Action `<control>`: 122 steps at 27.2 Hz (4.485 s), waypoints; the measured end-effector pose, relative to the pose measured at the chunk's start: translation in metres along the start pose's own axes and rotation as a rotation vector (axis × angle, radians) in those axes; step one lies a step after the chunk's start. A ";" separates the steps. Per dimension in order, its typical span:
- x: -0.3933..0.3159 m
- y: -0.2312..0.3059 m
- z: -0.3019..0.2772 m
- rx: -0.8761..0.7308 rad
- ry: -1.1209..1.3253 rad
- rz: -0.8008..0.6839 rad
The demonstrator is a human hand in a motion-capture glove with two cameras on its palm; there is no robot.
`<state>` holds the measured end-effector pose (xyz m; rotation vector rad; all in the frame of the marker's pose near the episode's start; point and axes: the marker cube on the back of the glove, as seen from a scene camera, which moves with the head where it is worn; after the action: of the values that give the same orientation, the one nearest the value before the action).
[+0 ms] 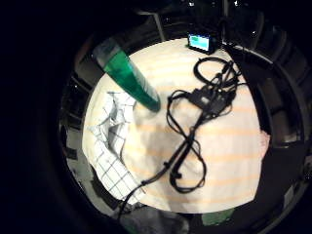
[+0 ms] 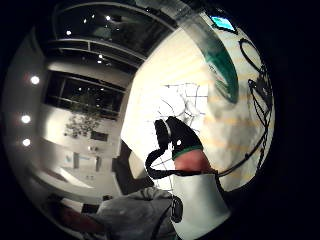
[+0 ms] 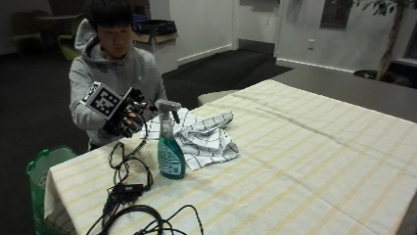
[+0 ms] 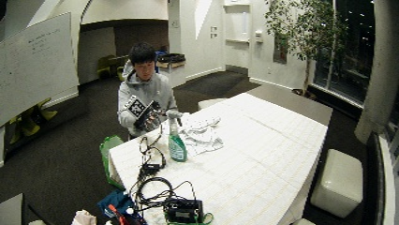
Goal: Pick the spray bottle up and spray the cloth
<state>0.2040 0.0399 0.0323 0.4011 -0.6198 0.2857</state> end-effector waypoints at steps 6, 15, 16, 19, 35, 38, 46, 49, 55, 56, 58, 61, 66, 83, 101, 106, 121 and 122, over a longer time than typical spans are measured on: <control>0.012 -0.041 0.014 0.022 -0.237 0.014; 0.011 -0.101 0.046 -0.037 -0.531 0.070; 0.010 -0.105 0.050 -0.041 -0.558 0.069; 0.006 -0.116 0.059 -0.014 -0.634 0.062; -0.018 -0.151 0.072 -0.032 -0.582 0.009; -0.039 -0.157 0.072 -0.208 -0.501 -0.046; -0.134 -0.135 0.059 -0.677 -0.082 -0.209; -0.158 -0.117 0.060 -0.798 0.058 -0.233; -0.154 -0.080 0.103 -0.958 0.291 -0.214; -0.150 -0.075 0.111 -0.975 0.320 -0.212; -0.144 -0.068 0.122 -0.995 0.349 -0.209; -0.142 -0.061 0.126 -0.997 0.362 -0.210; -0.157 -0.060 0.109 -0.959 0.393 -0.228; -0.175 -0.027 0.137 -1.036 0.289 -0.290; -0.378 -0.063 0.210 -0.308 -0.833 -0.392; -0.389 -0.076 0.275 -0.322 -0.839 -0.331; -0.365 -0.086 0.318 -0.474 -0.627 -0.373; -0.361 -0.083 0.315 -0.479 -0.618 -0.374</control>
<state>-0.2041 -0.2239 0.0221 0.1266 -1.1661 -0.3614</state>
